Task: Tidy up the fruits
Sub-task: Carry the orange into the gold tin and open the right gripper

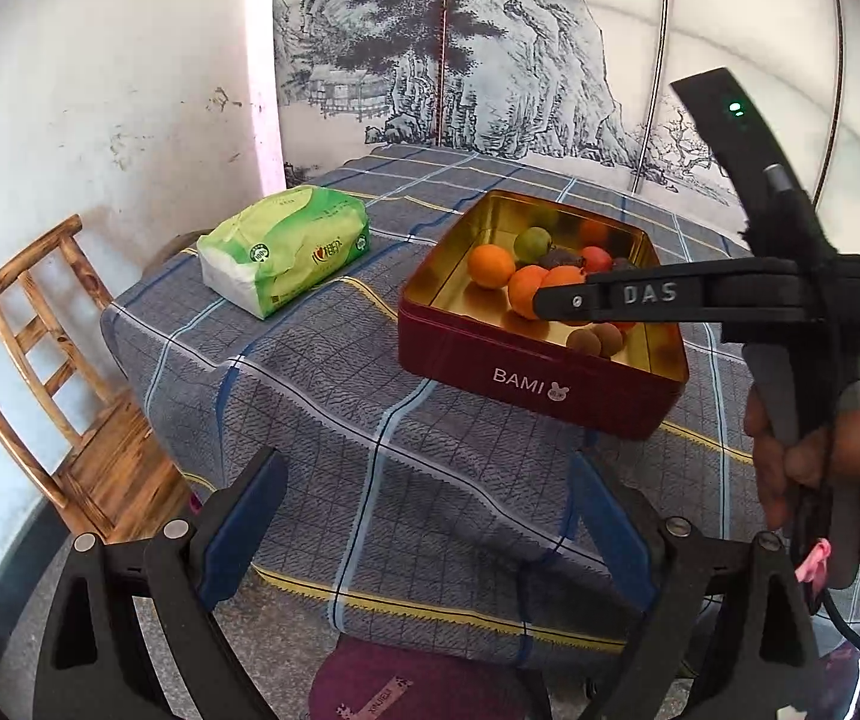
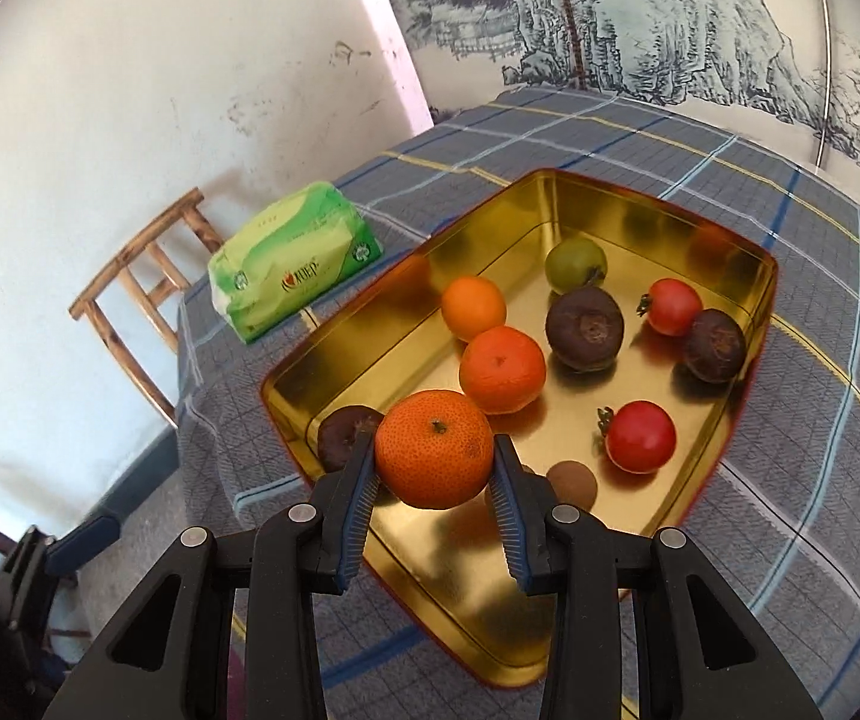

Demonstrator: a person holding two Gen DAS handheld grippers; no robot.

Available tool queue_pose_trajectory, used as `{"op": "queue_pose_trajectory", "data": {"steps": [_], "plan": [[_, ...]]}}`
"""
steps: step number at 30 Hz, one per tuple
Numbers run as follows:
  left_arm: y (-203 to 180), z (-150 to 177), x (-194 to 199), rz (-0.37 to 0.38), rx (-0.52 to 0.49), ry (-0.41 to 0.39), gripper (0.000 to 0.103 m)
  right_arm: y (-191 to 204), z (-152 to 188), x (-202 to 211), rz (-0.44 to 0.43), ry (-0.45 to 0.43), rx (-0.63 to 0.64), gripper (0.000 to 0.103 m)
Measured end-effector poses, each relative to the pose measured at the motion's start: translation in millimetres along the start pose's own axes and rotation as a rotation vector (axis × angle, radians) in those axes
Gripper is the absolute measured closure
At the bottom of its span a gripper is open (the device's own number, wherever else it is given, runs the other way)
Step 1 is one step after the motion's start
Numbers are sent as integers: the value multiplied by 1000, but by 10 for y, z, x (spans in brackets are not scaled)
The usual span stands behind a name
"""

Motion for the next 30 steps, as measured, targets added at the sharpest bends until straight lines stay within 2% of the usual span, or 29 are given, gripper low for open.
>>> {"op": "queue_pose_trajectory", "data": {"steps": [15, 21, 24, 27, 29, 30], "plan": [[13, 6, 51, 1, -15, -30, 10, 26, -63, -186, 18, 28, -8, 63], [-59, -16, 115, -11, -54, -57, 10, 5, -75, -107, 2, -2, -19, 62], [-127, -75, 181, -34, -94, -96, 10, 20, -46, 58, 45, -42, -4, 61], [-174, -183, 255, -55, -113, -150, 10, 65, 50, 343, 135, -125, 16, 51], [-185, -263, 318, -52, -109, -189, 9, 72, 125, 546, 232, -191, 23, 32], [-189, -311, 350, -50, -104, -205, 6, 69, 200, 710, 307, -245, 25, 27]]}}
Point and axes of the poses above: each gripper's, at about its wrist camera, not at the fingertips, and x roughly against the way its jaws point, y to its left, z to its underside, the point moved 3 cm from there along -x, roughly the way its jaws point, and after that the axes turned 8 degrees about y, right-handed, at the moved point
